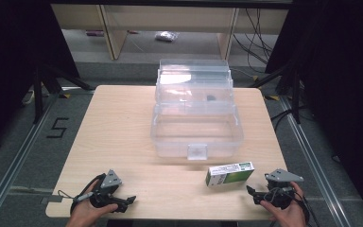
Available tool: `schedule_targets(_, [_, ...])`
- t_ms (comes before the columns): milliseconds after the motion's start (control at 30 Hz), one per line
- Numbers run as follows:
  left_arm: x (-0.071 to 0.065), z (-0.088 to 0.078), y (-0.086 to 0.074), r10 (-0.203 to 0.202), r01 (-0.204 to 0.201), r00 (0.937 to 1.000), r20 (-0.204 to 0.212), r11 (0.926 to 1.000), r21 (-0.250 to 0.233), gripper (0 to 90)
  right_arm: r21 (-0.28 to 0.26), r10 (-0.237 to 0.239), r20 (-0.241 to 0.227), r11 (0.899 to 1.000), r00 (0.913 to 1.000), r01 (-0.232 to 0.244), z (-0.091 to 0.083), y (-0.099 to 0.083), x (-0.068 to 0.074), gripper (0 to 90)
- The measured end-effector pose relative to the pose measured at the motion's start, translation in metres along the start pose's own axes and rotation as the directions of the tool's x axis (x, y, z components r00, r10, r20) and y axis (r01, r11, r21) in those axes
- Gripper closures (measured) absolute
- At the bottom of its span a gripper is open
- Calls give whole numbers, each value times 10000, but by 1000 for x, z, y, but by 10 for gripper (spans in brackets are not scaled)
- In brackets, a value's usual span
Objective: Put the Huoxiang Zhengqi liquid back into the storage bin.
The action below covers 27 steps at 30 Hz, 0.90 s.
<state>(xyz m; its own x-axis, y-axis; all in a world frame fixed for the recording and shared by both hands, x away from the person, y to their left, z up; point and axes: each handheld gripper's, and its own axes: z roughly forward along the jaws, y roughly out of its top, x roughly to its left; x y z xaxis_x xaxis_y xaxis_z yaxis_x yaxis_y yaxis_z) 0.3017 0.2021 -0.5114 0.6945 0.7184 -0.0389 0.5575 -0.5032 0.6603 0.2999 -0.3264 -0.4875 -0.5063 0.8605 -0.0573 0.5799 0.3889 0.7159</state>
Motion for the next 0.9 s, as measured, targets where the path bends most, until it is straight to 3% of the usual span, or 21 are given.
schedule_targets(133, [0, 0, 0, 115, -115, 9999, -12, 9999, 26, 150, 124, 56, -30, 9999, 10000, -56, 0, 0, 1, 160])
schedule_targets(167, [0, 0, 0, 72, -72, 10000, -4, 10000, 24, 151, 16, -111, -75, 9999, 9999, 111, 1, 0, 0, 159])
schedule_targets(333, [1, 1, 0, 25, -25, 10000, -63, 10000, 54, 150, 177, 29, -38, 9998, 10000, -28, 0, 0, 1, 160])
schedule_targets(367, [1, 0, 0, 100, -100, 9999, -78, 9999, 10, 151, 280, 245, -89, 9993, 9997, -242, -1, 1, 3, 160])
schedule_targets(533, [1, 0, 0, 105, -105, 9999, -77, 9999, 55, 150, 227, -127, -31, 9997, 9999, 127, -1, 2, 2, 159])
schedule_targets(833, [0, 0, 0, 11, -11, 10000, -86, 10000, 24, 151, 388, -339, -129, 9987, 9993, 343, -3, 6, 3, 158])
schedule_targets(867, [0, 0, 0, 68, -68, 10000, -22, 10000, 15, 151, 346, -667, -123, 9971, 9977, 671, -5, 9, 1, 157])
schedule_targets(900, [0, 0, 0, 117, -117, 9999, -4, 9999, 50, 151, 445, -320, -136, 9985, 9994, 326, -7, 9, 4, 157])
